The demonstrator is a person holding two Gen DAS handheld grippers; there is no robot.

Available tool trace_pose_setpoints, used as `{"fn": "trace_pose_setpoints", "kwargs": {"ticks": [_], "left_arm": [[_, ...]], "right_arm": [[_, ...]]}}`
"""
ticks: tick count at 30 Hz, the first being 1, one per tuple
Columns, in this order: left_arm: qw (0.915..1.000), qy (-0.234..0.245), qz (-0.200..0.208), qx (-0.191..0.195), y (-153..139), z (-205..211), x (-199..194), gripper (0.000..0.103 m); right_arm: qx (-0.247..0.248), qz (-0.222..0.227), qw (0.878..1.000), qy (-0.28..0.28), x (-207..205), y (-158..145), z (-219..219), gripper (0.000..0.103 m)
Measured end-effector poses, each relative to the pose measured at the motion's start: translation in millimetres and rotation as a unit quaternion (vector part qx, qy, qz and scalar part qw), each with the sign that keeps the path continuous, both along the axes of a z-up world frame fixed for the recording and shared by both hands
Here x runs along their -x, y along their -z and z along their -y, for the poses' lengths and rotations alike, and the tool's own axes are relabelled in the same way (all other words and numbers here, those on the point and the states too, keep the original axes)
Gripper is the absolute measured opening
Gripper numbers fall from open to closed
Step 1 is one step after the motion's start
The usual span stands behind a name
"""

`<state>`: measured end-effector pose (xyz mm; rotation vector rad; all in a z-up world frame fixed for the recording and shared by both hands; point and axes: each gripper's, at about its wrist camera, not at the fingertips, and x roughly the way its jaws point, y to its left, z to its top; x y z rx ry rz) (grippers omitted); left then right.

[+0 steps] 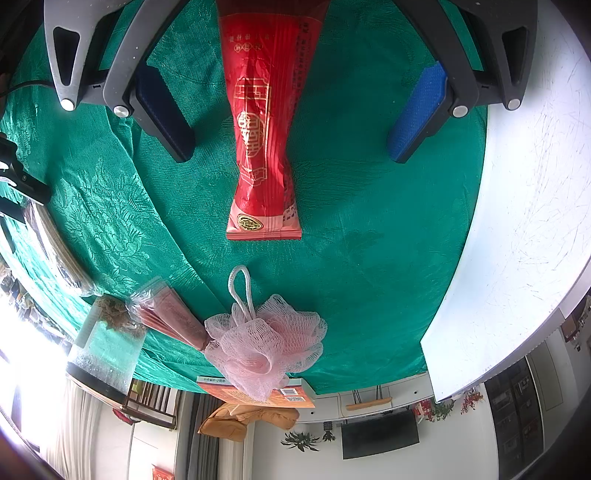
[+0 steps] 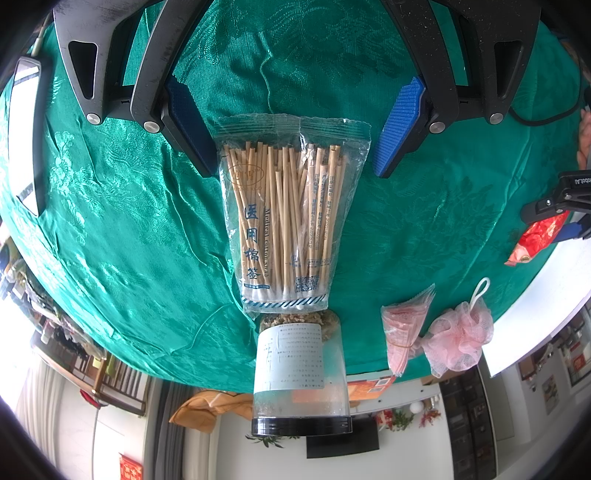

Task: Organize soft objects
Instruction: 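Hold the red packet in the left tool while the right tool grasps the wooden chopstick bag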

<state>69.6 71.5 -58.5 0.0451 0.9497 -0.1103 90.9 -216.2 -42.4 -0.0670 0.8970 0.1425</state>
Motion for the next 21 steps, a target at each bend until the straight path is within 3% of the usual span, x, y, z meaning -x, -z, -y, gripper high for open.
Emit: {"fn": "trace_pose_setpoints", "kwargs": {"ticks": [10, 13, 19, 21], "left_arm": [[1.0000, 0.001, -0.002, -0.001, -0.1, 0.2, 0.0, 0.103], [0.9994, 0.011, -0.034, -0.004, -1.7, -0.2, -2.0, 0.103], [0.9985, 0.007, -0.052, 0.016, -9.1, -6.1, -0.5, 0.102], [0.9980, 0.005, -0.057, 0.026, -10.6, -6.1, -1.3, 0.094]], "right_arm": [[0.000, 0.000, 1.000, 0.000, -0.1, 0.0, 0.1, 0.088], [-0.004, -0.006, 1.000, -0.004, -0.7, -0.8, 0.7, 0.088], [-0.088, -0.095, 0.991, 0.033, -28.8, -19.0, 21.0, 0.087], [-0.075, -0.101, 0.991, 0.041, -43.4, -27.6, 19.1, 0.087]]}}
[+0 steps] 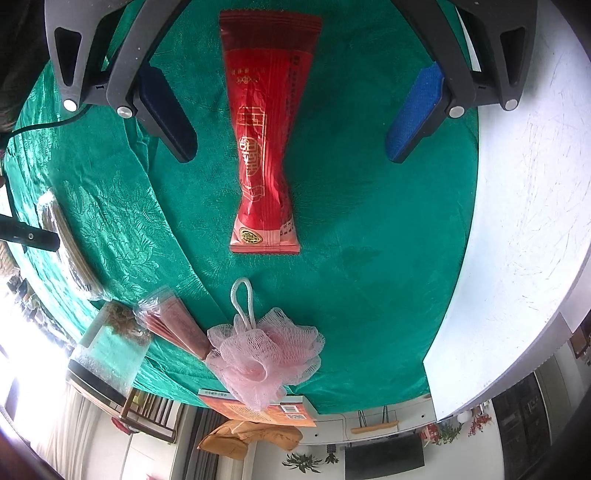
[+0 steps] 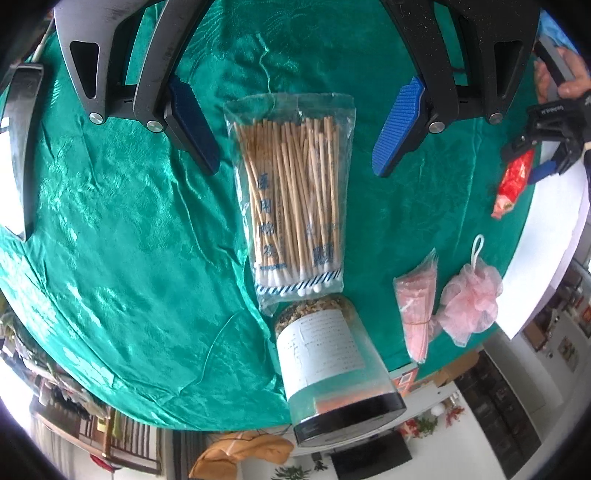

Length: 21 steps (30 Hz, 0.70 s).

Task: Organize soft objects
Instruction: 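Hold the red packet in the left tool while the right tool grasps the wooden chopstick bag, then carry both items over the cardboard box and open both tools to drop them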

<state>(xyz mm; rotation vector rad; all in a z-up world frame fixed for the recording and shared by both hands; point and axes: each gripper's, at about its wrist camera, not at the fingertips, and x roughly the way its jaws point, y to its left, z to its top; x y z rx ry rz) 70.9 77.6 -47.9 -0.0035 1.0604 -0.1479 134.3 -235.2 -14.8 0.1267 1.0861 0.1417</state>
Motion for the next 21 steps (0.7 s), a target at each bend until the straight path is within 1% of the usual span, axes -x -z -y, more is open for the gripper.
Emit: {"fn": "trace_pose_setpoints", "kwargs": {"ticks": [1, 2, 3, 4, 5, 6, 7, 8, 11, 13, 17, 21], "left_arm": [[1.0000, 0.001, -0.005, 0.002, -0.1, 0.9, -0.8, 0.088], [1.0000, 0.003, -0.009, 0.000, -0.2, 2.4, -1.1, 0.077], [1.0000, 0.004, -0.003, -0.007, -2.0, 3.7, 0.2, 0.053], [0.9999, 0.008, 0.001, -0.010, -4.1, 4.4, 1.4, 0.041], [0.9999, 0.014, -0.003, -0.002, -5.4, 3.6, 2.1, 0.024], [0.9997, 0.014, -0.005, 0.017, -7.2, 0.7, 3.6, 0.021], [0.9995, 0.009, 0.000, 0.032, -10.3, -3.2, 6.0, 0.020], [0.9993, 0.006, 0.006, 0.037, -13.1, -5.2, 8.9, 0.020], [0.9987, 0.003, 0.022, 0.046, -21.6, -6.5, 18.0, 0.020], [0.9987, 0.003, 0.031, 0.041, -26.8, -4.6, 22.9, 0.020], [0.9989, 0.001, 0.044, 0.018, -34.9, -0.2, 25.5, 0.020], [0.9986, 0.001, 0.052, -0.006, -38.1, 3.2, 25.8, 0.020]], "right_arm": [[0.010, -0.011, 1.000, -0.006, -9.0, -0.3, -4.5, 0.087], [0.016, -0.022, 1.000, -0.016, -17.2, 1.7, -8.9, 0.087], [0.018, -0.030, 0.999, -0.025, -24.2, 5.2, -13.0, 0.086], [0.019, -0.033, 0.999, -0.033, -28.4, 7.9, -15.0, 0.084], [0.020, -0.031, 0.999, -0.036, -30.0, 9.1, -16.2, 0.080], [0.028, -0.027, 0.999, -0.033, -28.7, 8.4, -16.2, 0.049], [0.030, -0.024, 0.999, -0.032, -25.5, 6.5, -15.5, 0.039], [0.021, -0.016, 0.999, -0.027, -20.5, 1.7, -13.6, 0.037], [0.015, 0.009, 1.000, -0.022, -1.4, -13.8, -11.9, 0.036], [0.008, 0.020, 0.999, -0.029, 10.9, -22.8, -14.8, 0.036], [-0.006, 0.027, 0.999, -0.038, 23.6, -29.9, -21.9, 0.036], [-0.021, 0.030, 0.999, -0.039, 24.3, -30.7, -26.7, 0.036]]}}
